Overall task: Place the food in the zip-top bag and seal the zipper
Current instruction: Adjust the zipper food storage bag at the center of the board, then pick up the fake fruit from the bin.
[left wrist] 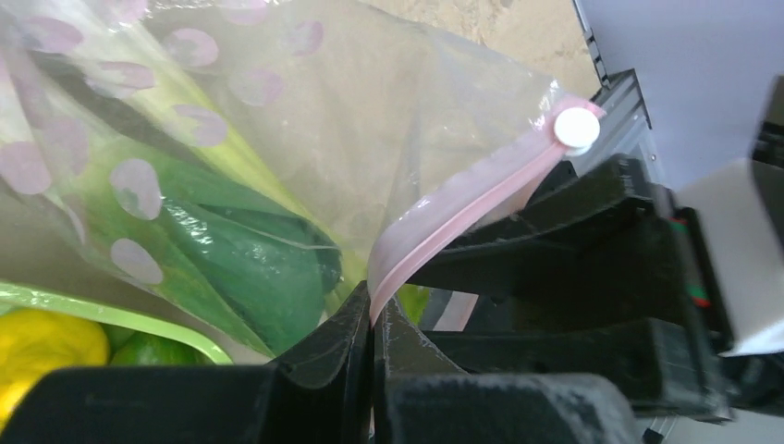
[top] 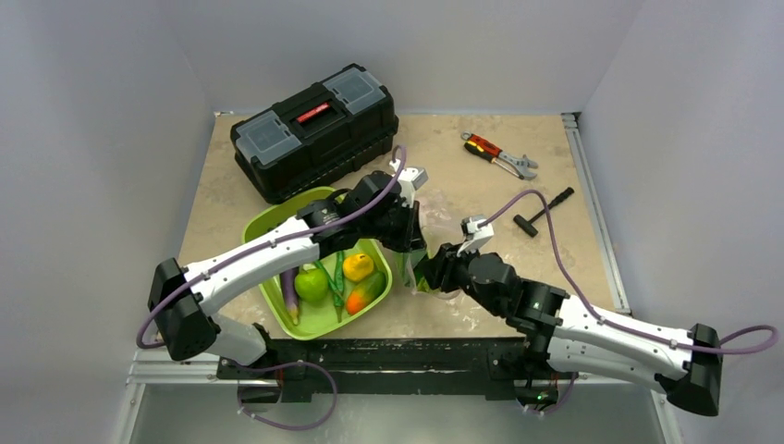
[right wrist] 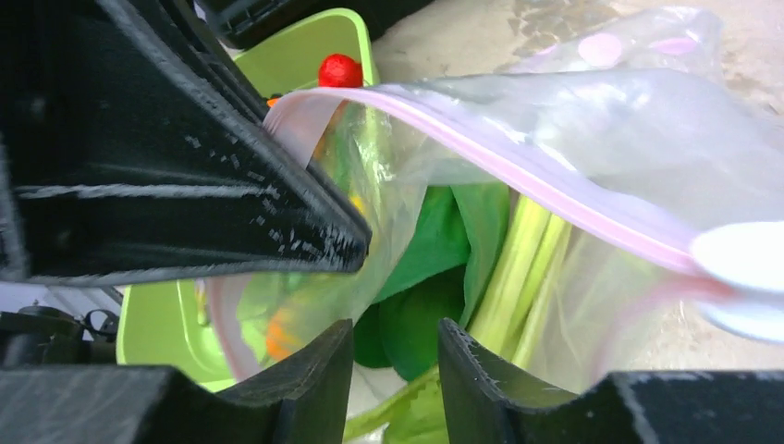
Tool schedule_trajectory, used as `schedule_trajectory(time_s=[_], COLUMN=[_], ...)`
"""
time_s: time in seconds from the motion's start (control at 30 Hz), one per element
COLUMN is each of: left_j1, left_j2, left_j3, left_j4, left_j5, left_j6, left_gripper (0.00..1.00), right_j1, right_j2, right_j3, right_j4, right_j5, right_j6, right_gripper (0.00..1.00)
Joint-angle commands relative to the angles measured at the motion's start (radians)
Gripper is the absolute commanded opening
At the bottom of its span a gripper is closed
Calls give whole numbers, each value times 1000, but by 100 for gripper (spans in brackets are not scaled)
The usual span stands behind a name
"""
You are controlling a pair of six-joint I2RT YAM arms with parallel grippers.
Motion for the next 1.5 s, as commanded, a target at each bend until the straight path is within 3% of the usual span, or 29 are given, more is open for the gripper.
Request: schedule_trajectory(time_s=[0.0, 0.17, 0.43, 0.6, 0.73, 0.9, 1.07, 1.3, 1.47], left_j1=[39, 51, 63, 91, 128, 197, 233, 266, 336], left_j2=[-17, 6, 6, 20, 44, 85, 104, 82, 67], left_j3=[3, 23, 62, 100, 145, 235, 325, 339, 311], left_j4=[14, -1, -28, -41, -76, -211, -338, -325, -279], left_j5=[-36, -27, -32, 9, 70, 157, 163, 183, 285], left_j6=[15, 29, 45, 69, 149, 255, 342, 408, 399], left_gripper=[0, 0, 0, 0, 0, 0, 0, 0, 0], right_j1=[2, 1, 1, 1, 29, 186, 247, 340, 348], right_j2=[-32, -76, -72, -53, -23, 121, 326, 627, 792], right_j3=[152, 233, 337, 283, 209, 281, 372, 513, 625], right_j4=[-399, -486, -556, -274, 13, 107, 161, 163, 118], right_j5=[49, 74, 130, -262, -420, -292, -266, 30, 75], right_j6=[131, 99, 73, -184, -229, -369, -445, -461, -417], right_gripper=[41, 58, 61, 59, 62, 74, 77, 77, 82])
